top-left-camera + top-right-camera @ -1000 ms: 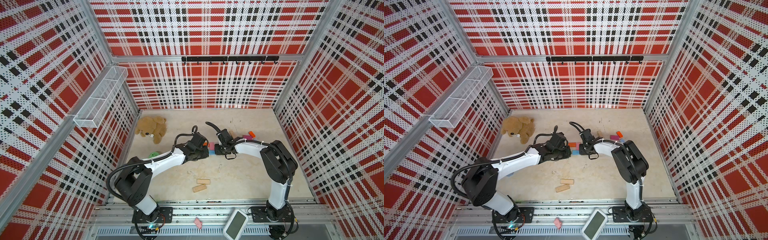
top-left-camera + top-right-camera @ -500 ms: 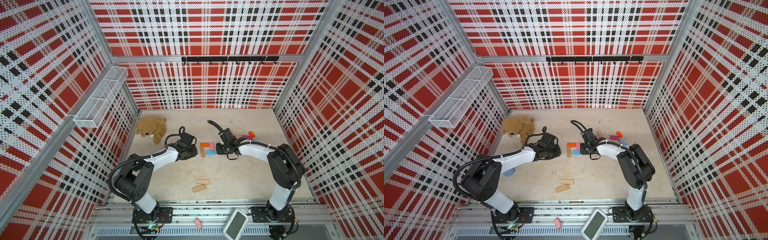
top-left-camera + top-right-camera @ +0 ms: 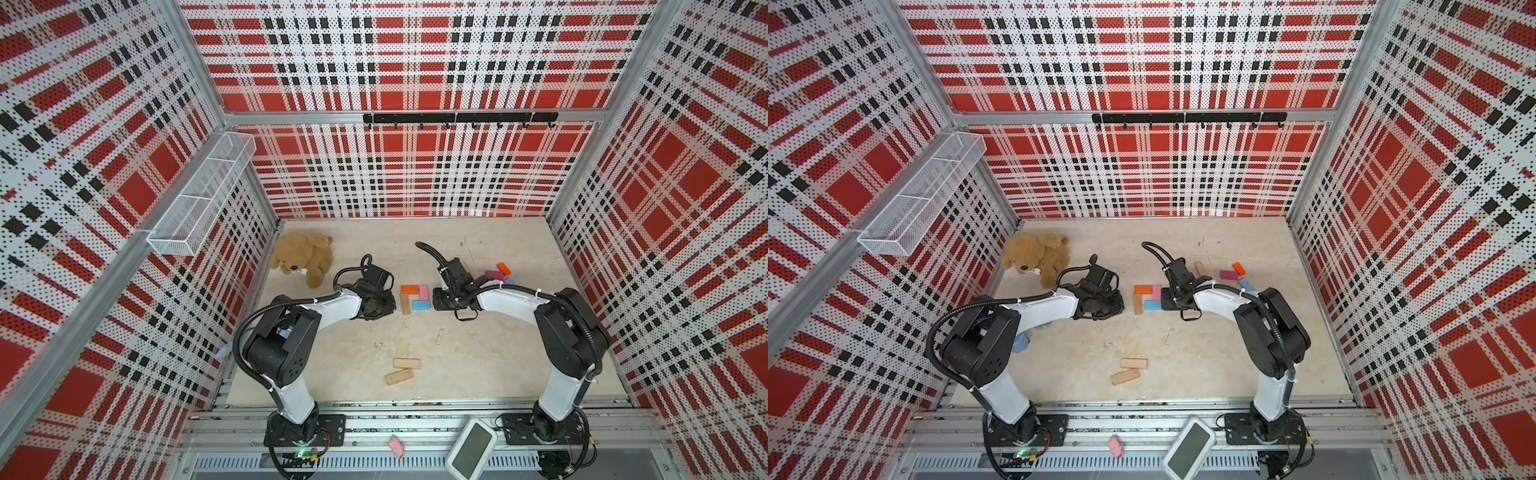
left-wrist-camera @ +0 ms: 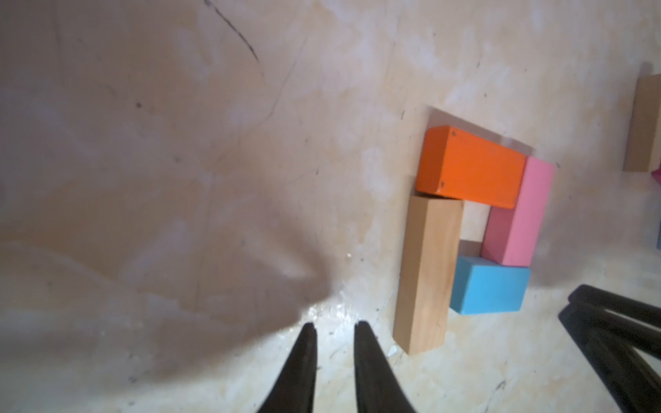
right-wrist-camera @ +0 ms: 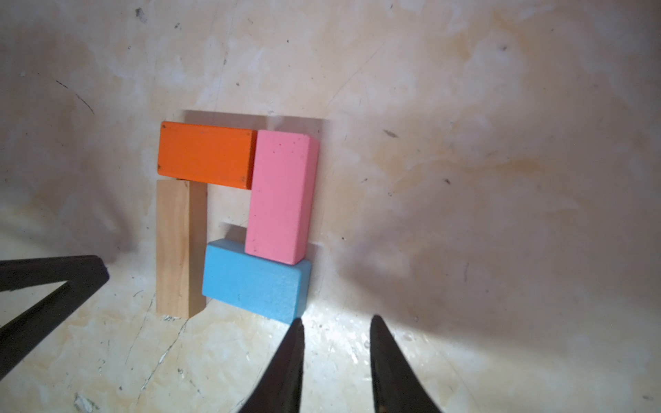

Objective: Assemble the letter p with building blocks
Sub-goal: Assemble the building block at the center of the board.

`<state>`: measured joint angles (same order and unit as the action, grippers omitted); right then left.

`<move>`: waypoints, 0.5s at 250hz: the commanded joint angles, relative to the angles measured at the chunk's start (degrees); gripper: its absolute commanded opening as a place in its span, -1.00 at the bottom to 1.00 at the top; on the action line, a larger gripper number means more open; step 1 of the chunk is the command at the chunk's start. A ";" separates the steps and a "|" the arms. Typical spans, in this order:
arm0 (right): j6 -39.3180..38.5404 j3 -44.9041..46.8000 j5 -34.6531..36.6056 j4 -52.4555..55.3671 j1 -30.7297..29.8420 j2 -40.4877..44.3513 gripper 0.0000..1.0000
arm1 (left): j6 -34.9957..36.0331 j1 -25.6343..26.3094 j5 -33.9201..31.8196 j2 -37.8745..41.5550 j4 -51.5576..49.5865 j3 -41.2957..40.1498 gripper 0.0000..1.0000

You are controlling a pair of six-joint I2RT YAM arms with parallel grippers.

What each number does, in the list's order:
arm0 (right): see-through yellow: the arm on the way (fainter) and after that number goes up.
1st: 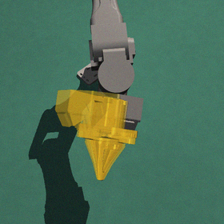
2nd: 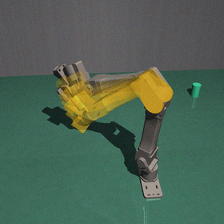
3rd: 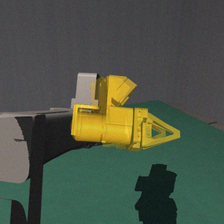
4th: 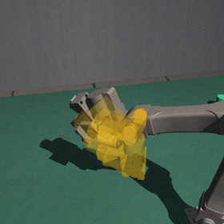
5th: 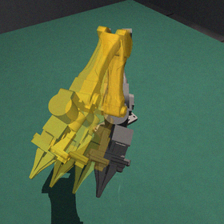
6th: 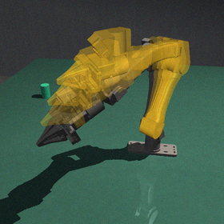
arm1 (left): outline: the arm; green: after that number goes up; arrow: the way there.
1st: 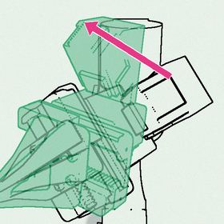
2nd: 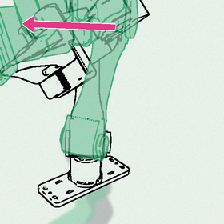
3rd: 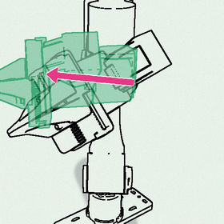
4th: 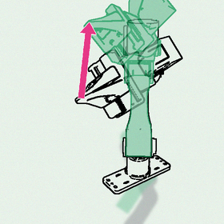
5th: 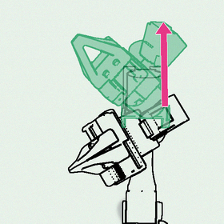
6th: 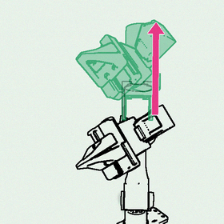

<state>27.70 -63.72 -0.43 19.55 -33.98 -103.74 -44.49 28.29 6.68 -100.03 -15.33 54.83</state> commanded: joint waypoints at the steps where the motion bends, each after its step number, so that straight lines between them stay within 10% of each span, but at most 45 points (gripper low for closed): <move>1: -0.33 0.61 0.05 -1.34 0.16 2.62 -0.24 | 0.72 -0.26 0.92 -1.03 0.94 1.63 -0.52; 125: -0.40 1.65 -1.21 -2.59 0.28 3.72 0.26 | 2.70 -0.68 2.42 -7.85 0.28 5.59 -0.52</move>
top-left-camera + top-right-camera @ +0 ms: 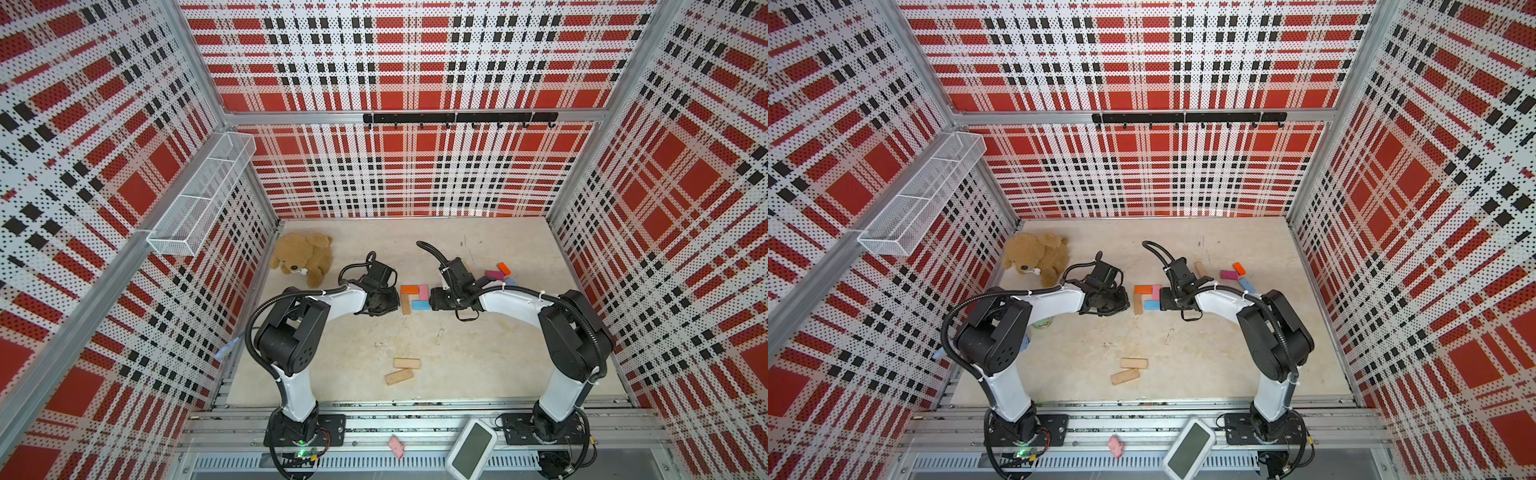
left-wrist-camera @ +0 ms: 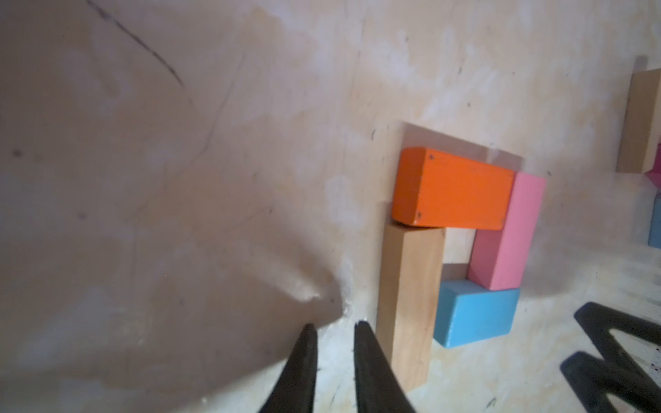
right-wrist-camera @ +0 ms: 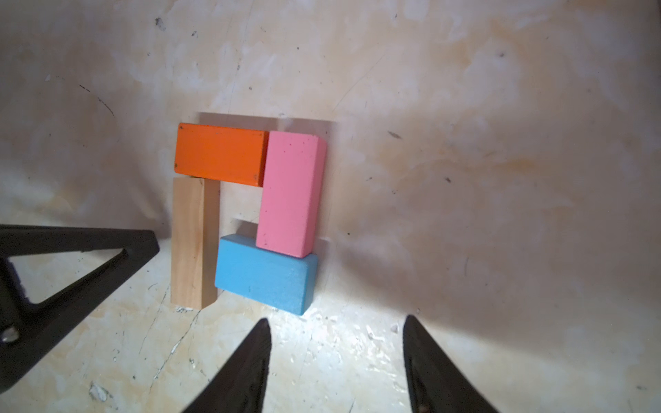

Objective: Assemble the letter p with building blocks
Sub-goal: Assemble the building block at the center of the board.

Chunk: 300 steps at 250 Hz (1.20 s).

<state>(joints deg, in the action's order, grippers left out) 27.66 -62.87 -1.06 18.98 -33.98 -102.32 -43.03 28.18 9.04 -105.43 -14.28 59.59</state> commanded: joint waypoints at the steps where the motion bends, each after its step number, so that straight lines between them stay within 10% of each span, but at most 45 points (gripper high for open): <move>1: -0.34 0.81 -0.55 -2.02 0.25 2.35 0.27 | 1.25 -0.58 0.13 -2.52 -0.76 0.85 -0.52; 300: 2.47 0.95 -9.05 -5.67 0.27 -2.84 0.51 | -0.13 -0.18 0.02 -3.12 -5.27 2.24 -0.55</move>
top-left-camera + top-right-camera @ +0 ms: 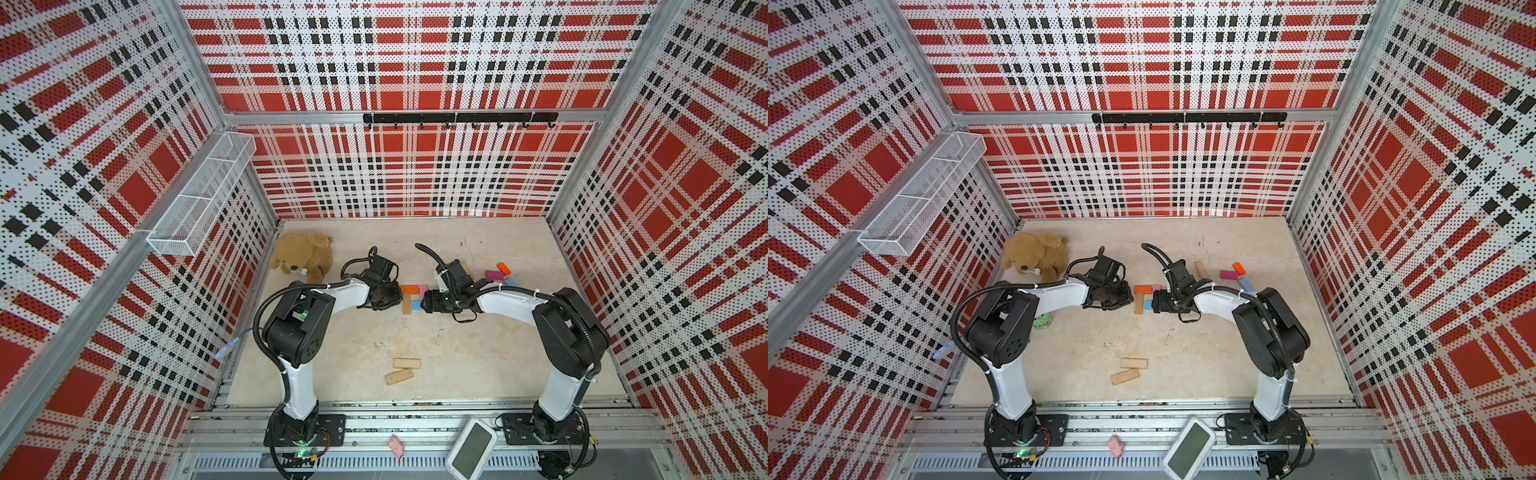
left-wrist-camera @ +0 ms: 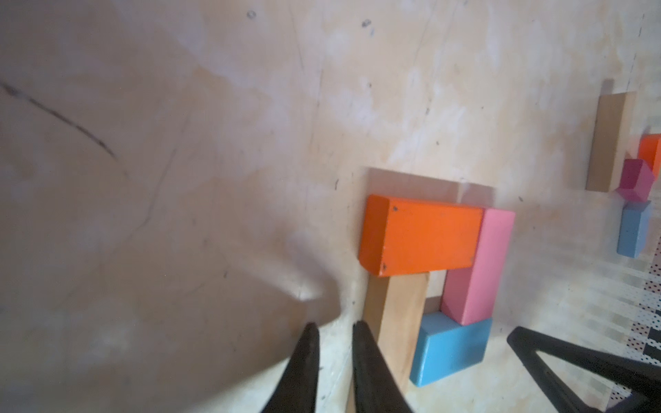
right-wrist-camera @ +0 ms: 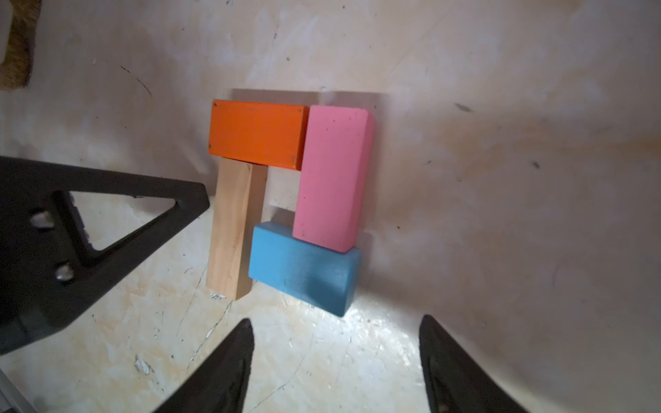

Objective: Assemble the letter p with building blocks
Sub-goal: Assemble the building block at the center of the board.

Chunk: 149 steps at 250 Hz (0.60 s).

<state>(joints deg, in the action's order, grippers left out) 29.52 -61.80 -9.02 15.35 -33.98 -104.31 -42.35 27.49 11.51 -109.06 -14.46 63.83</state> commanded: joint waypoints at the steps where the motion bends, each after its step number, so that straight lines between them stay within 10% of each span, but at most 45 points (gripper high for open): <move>1: 0.62 -0.14 -1.09 -2.06 0.29 -0.87 0.51 | -0.81 0.58 -2.54 0.51 -5.12 -1.98 -0.55; 149: 0.18 -1.56 -4.78 -2.70 0.24 -3.68 0.49 | -0.49 2.22 -3.52 2.07 -6.91 -2.66 -0.56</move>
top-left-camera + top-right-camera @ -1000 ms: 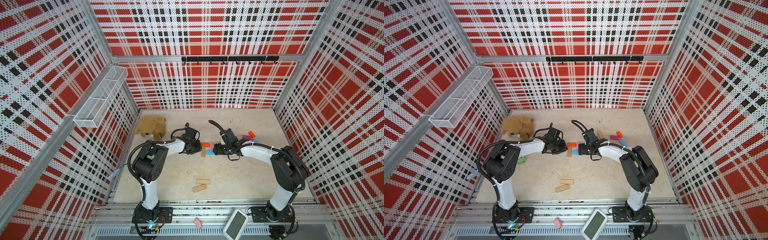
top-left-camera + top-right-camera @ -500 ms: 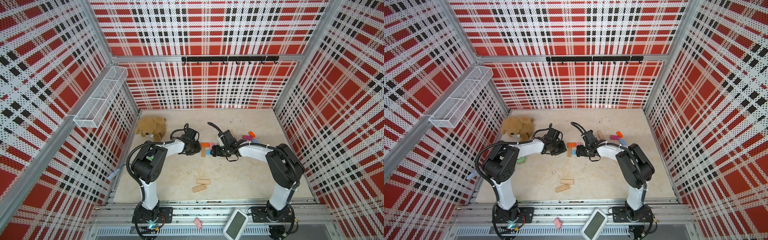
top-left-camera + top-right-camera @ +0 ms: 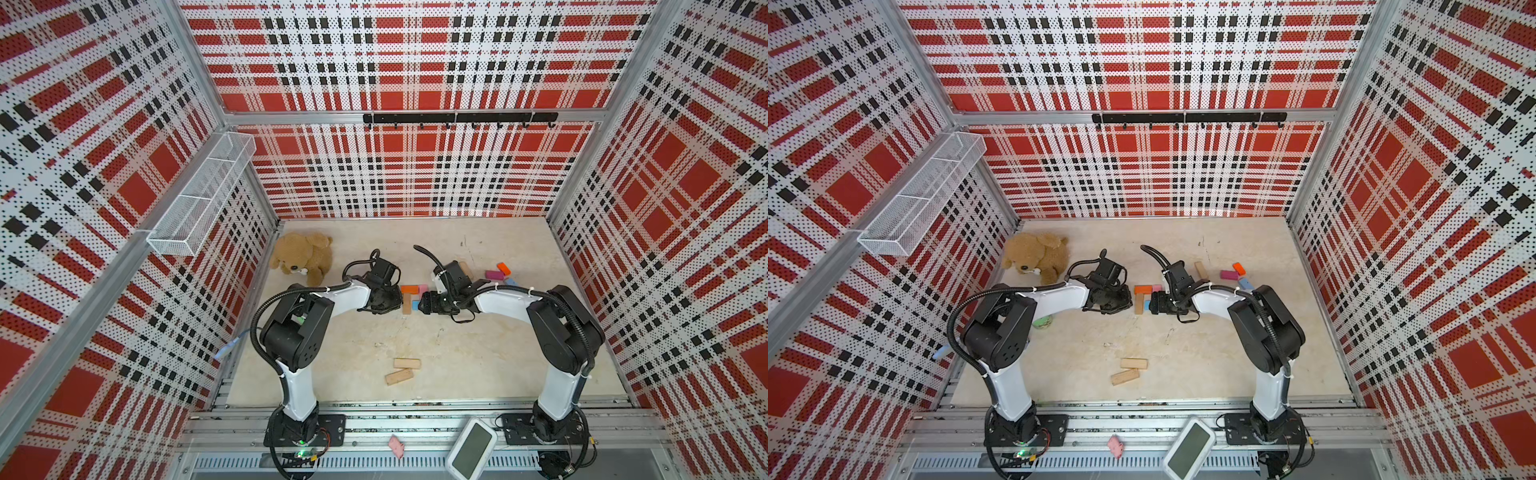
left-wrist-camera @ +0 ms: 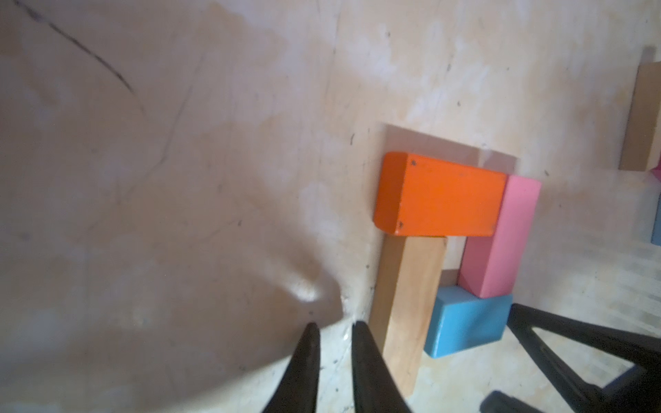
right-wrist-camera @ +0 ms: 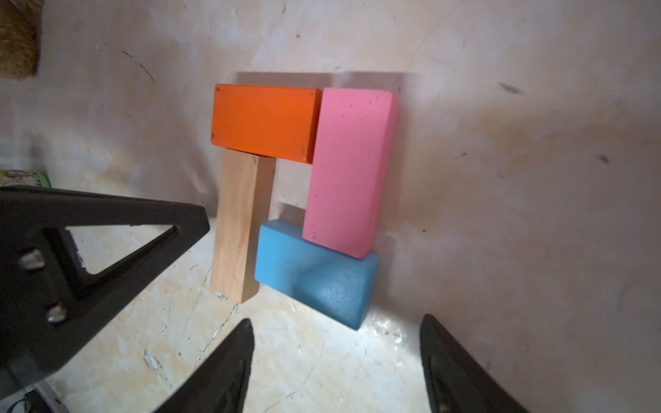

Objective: Assemble the letter p with building blocks
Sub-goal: Assemble the building block at the center of the board.

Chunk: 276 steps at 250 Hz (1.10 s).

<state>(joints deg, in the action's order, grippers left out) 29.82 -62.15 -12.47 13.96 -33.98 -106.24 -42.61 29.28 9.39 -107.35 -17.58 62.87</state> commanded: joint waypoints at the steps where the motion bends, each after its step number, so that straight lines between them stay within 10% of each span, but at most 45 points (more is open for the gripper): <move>1: -0.17 -1.21 -1.33 -1.30 0.23 -1.77 0.49 | -0.21 0.43 -1.35 0.33 -3.78 -1.70 -0.56; 276: -1.07 -2.44 -5.17 -2.35 0.18 -3.84 0.47 | 0.06 0.16 -1.56 -0.32 -3.95 -1.35 -0.56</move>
<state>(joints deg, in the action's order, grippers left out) 29.58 -63.35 -16.93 11.79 -33.91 -108.05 -42.59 29.30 9.34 -107.31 -17.63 62.81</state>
